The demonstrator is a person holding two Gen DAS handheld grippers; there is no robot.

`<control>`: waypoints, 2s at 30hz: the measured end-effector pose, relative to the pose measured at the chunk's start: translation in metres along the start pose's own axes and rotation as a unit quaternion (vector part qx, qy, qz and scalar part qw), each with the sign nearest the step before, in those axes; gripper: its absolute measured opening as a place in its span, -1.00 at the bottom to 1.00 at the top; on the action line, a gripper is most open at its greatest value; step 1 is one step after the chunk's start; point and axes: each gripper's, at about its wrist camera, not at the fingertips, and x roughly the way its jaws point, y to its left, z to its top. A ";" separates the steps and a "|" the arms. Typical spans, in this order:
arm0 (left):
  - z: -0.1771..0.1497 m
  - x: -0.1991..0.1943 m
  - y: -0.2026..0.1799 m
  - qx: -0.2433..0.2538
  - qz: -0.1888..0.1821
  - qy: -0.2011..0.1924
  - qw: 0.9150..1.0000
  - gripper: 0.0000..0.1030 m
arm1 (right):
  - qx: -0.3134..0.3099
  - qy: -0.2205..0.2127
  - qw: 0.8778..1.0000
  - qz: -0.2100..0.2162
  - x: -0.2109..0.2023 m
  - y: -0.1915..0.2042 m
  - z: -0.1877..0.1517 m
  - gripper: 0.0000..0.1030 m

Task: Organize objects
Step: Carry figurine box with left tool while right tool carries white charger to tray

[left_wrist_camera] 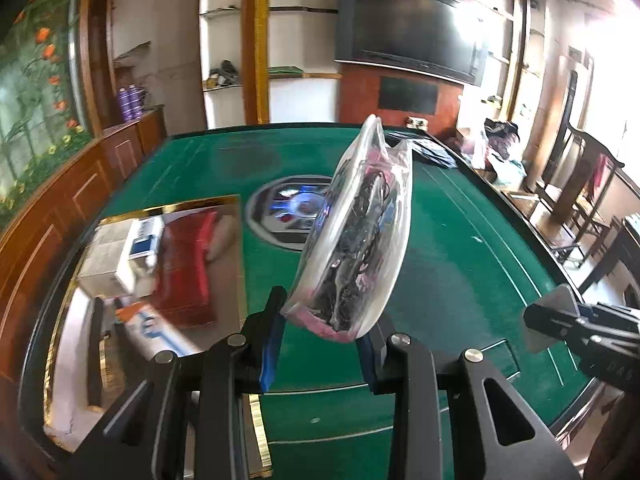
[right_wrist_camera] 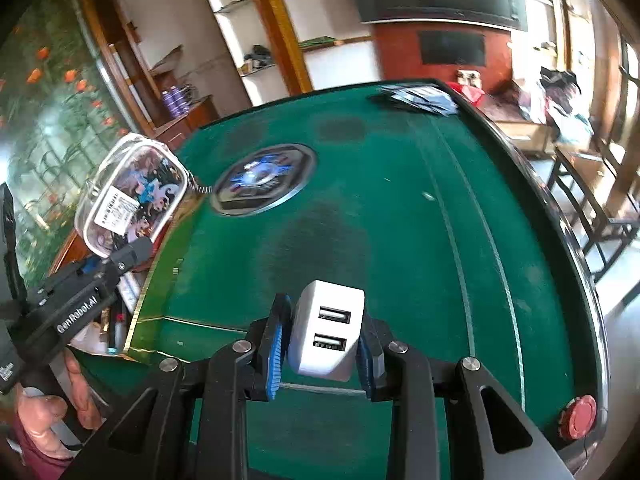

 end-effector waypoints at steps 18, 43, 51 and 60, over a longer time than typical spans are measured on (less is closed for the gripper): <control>-0.025 -0.020 0.111 -0.086 0.054 0.002 0.995 -0.39 | -0.121 0.007 0.990 0.073 0.030 0.147 0.036 -0.38; -0.061 -0.026 0.168 -0.133 0.060 0.008 0.989 -0.39 | 0.007 0.138 0.987 0.087 0.105 0.101 0.001 0.06; -0.060 -0.029 0.151 -0.113 0.061 0.008 0.992 -0.39 | 0.001 0.150 0.986 0.076 0.109 0.131 -0.017 0.31; -0.062 -0.033 0.156 -0.115 0.061 0.006 0.991 -0.39 | -0.012 0.135 0.991 0.014 0.126 0.133 -0.032 0.16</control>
